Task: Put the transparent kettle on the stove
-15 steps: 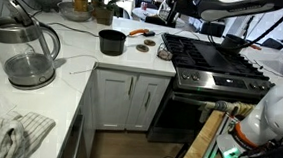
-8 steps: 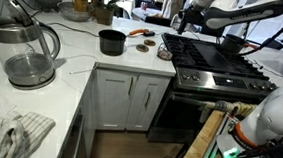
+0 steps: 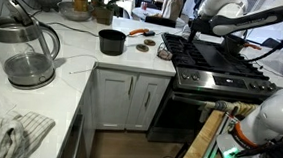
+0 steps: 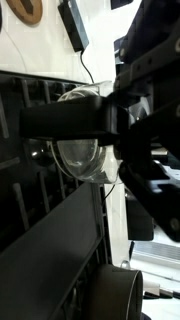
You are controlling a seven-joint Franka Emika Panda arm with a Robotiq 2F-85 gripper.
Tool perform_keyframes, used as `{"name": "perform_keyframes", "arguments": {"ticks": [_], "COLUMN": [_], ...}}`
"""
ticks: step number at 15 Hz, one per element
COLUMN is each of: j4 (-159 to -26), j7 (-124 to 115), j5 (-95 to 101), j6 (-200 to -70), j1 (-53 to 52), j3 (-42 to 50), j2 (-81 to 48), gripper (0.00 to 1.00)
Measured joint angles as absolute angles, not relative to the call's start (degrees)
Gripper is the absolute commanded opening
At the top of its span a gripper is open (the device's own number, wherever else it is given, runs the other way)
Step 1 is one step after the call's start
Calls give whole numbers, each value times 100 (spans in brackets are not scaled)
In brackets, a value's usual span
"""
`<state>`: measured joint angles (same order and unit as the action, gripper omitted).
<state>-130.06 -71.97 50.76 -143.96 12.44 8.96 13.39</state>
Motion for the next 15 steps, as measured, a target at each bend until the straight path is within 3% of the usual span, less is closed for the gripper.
{"name": "perform_keyframes", "arguments": {"ticks": [15], "j4": [-14587], "j7": [-7451], "j5": [4732], "j6": [-14462], "j1": [1506], "j3": [886], "j2": [2405], "gripper": [7]}}
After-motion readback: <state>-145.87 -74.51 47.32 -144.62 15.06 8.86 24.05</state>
